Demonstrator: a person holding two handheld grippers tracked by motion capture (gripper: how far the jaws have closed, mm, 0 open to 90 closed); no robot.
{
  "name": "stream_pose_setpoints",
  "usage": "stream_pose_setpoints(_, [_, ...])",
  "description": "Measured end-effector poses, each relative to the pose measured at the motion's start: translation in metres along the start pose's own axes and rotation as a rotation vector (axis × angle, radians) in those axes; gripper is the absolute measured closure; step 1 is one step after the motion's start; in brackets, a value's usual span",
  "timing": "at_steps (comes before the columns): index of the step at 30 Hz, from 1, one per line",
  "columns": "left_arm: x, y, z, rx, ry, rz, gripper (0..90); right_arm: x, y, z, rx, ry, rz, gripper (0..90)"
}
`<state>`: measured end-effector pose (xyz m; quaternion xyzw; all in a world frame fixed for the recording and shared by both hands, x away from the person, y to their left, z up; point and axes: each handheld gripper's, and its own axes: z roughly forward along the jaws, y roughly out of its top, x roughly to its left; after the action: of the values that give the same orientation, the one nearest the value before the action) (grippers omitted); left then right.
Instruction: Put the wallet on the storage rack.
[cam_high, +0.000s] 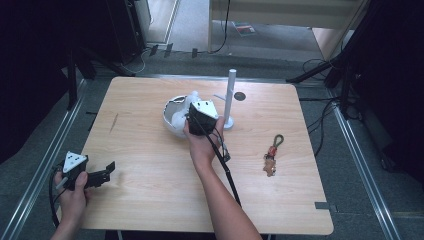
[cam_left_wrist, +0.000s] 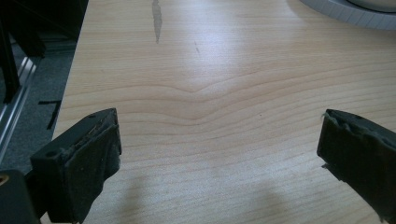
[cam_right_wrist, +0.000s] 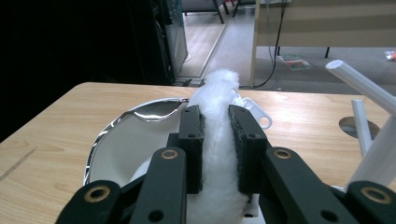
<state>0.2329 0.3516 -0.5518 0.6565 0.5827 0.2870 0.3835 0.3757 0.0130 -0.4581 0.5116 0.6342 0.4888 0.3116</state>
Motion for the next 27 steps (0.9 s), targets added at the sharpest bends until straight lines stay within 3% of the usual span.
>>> stream_pose_setpoints(7, [0.000,0.000,0.000,0.000,-0.001,0.000,0.4,-0.007,-0.009,0.012,0.089,0.032,-0.012,73.7])
stream_pose_setpoints(12, [0.000,0.000,0.000,-0.001,-0.001,-0.001,0.4,-0.010,-0.009,0.012,0.095,0.054,-0.020,72.4])
stream_pose_setpoints(15, [0.000,0.000,0.000,-0.001,-0.003,0.000,0.4,-0.013,-0.009,0.011,0.104,0.075,-0.039,63.3])
stream_pose_setpoints(17, [0.000,0.000,0.000,-0.001,-0.002,-0.001,0.4,-0.016,-0.008,0.008,0.106,0.109,-0.030,46.9])
stream_pose_setpoints(27, [0.000,0.000,0.000,-0.001,-0.002,0.000,0.4,-0.026,-0.007,-0.009,0.158,0.150,-0.079,30.6])
